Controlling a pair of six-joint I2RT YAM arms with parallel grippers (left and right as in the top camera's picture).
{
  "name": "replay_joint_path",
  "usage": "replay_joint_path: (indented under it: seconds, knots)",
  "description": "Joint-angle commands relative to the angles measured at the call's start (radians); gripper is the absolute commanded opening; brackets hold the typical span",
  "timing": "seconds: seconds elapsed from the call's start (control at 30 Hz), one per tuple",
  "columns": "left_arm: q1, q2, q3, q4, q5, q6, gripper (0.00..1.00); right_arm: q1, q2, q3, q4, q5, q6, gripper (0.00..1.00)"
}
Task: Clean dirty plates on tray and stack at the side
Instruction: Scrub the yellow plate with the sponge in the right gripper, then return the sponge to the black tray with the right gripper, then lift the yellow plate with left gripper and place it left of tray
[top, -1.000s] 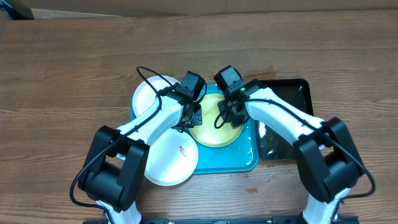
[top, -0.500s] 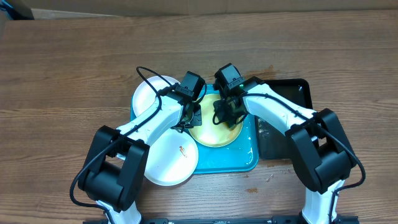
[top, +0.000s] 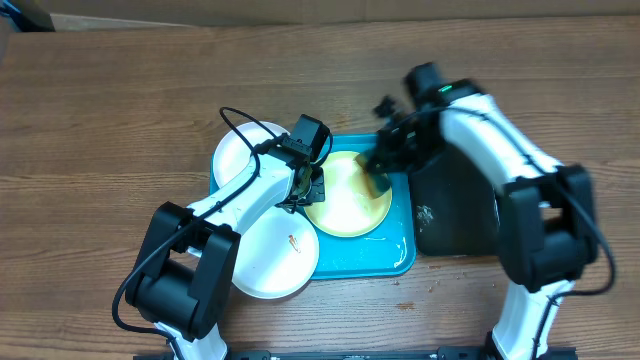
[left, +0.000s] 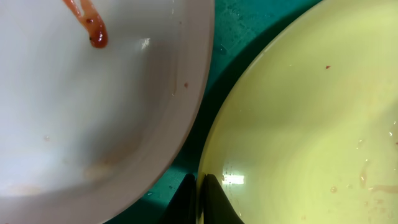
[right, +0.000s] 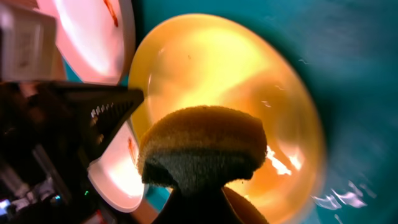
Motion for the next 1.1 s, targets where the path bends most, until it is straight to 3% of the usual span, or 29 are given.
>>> replay_joint_path:
  seconds: [0.0, 0.23, 0.53, 0.6, 0.7, 0.73, 0.87, 1.07]
  knots:
    - [0.003, 0.011, 0.014, -0.003, 0.007, 0.019, 0.04, -0.089, -0.110, 0.033, -0.079, 0.010, -0.085, 0.04]
    - [0.003, 0.003, 0.032, -0.014, -0.003, 0.019, 0.04, -0.256, -0.138, -0.005, -0.217, 0.411, 0.078, 0.04]
    - [0.003, -0.056, 0.133, -0.104, -0.083, 0.008, 0.04, -0.277, -0.138, -0.226, -0.014, 0.431, 0.171, 0.05]
    - [0.003, -0.068, 0.155, -0.124, -0.084, 0.008, 0.04, -0.270, -0.138, -0.284, 0.051, 0.431, 0.182, 0.15]
    - [0.003, -0.088, 0.184, -0.154, -0.088, 0.008, 0.04, -0.268, -0.138, -0.354, 0.120, 0.430, 0.189, 0.67]
    - [0.003, -0.095, 0.193, -0.169, -0.100, 0.007, 0.04, -0.268, -0.138, -0.366, 0.129, 0.426, 0.189, 0.74]
    - [0.003, -0.120, 0.234, -0.215, -0.129, 0.008, 0.04, -0.280, -0.145, -0.326, 0.097, 0.380, 0.188, 0.79]
    - [-0.003, -0.129, 0.346, -0.277, -0.136, 0.017, 0.04, -0.319, -0.151, -0.090, -0.073, 0.356, 0.188, 0.82]
